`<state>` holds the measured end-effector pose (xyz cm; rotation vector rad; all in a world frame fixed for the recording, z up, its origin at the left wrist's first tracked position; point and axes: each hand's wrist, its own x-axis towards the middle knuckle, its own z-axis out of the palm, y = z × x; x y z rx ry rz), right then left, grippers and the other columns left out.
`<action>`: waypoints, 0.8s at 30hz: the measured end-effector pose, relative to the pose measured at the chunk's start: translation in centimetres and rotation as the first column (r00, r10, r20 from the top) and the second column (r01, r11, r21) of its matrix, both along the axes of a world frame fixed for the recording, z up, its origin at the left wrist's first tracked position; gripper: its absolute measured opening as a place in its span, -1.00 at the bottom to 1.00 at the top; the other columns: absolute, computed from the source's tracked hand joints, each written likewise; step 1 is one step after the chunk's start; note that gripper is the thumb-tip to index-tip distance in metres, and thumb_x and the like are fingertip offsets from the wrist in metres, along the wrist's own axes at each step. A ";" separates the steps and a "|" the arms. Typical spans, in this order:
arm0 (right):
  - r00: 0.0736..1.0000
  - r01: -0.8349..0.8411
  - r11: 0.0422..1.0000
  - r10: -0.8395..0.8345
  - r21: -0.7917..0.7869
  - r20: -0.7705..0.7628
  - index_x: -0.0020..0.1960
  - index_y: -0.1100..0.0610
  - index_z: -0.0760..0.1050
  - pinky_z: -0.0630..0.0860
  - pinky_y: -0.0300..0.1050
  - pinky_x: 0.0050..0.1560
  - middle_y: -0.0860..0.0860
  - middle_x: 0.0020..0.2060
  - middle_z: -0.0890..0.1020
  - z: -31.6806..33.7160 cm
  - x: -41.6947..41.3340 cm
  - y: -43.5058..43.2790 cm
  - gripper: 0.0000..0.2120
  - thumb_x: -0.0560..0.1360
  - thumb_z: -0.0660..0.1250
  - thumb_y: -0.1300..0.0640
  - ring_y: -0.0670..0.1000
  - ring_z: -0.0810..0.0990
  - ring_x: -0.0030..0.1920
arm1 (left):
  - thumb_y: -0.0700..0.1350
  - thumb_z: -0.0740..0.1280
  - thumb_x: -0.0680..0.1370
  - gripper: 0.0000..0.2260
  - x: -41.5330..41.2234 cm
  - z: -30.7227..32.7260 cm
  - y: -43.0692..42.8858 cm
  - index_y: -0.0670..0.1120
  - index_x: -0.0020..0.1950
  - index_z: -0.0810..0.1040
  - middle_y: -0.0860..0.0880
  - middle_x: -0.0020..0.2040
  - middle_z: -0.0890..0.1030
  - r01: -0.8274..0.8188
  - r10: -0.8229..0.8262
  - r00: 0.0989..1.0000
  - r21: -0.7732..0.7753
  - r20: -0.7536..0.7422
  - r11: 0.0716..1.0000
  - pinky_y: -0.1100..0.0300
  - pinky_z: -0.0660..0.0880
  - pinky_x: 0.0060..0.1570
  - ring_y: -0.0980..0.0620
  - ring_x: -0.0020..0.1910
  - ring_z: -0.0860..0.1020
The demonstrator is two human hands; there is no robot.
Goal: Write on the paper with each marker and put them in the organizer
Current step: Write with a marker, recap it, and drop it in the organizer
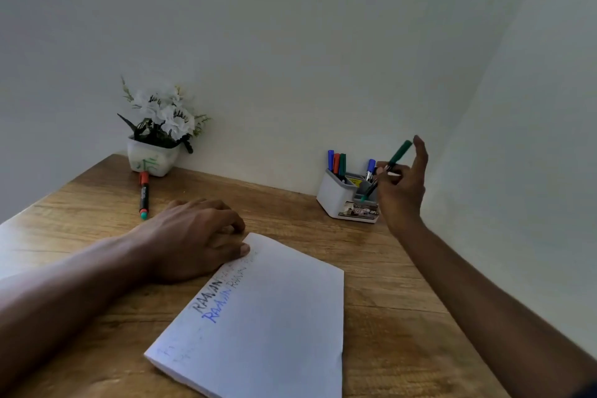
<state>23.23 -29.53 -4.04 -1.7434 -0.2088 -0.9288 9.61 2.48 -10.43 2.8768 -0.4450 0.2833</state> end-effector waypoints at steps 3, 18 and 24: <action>0.993 0.115 0.993 -0.114 -0.031 0.040 0.52 -0.21 0.19 0.60 -0.35 -0.29 0.12 -0.01 0.67 2.4 3.3 -2.0 -0.31 0.56 0.34 0.30 -0.05 0.70 -0.14 | 0.51 -0.01 0.43 -0.40 0.1 -0.1 0.1 0.29 0.34 0.43 0.29 0.34 0.45 0.007 -0.007 1.000 -0.021 0.003 1.000 0.03 0.40 0.35 0.25 0.32 0.41; 0.961 0.141 0.846 -0.241 -0.514 -0.133 0.39 -0.01 0.42 0.54 -0.09 -0.03 0.10 -0.14 0.68 0.2 10.7 -4.9 -0.49 0.50 0.44 0.26 0.13 0.67 -0.08 | 0.52 -0.03 0.44 -0.39 0.7 -0.4 0.1 0.32 0.39 0.37 0.31 0.39 0.38 0.004 -0.004 1.000 -0.018 -0.001 1.000 0.05 0.37 0.37 0.25 0.37 0.34; 0.909 0.045 0.746 -0.307 -0.664 -0.282 0.54 -0.07 0.36 0.49 -0.03 0.19 0.19 0.17 0.66 0.2 11.5 -6.0 -0.43 0.55 0.32 0.15 0.18 0.61 0.15 | 0.48 0.03 0.49 -0.46 0.6 -0.3 0.0 0.33 0.41 0.35 0.32 0.39 0.36 0.010 -0.011 1.000 -0.011 -0.015 1.000 0.05 0.36 0.38 0.27 0.37 0.33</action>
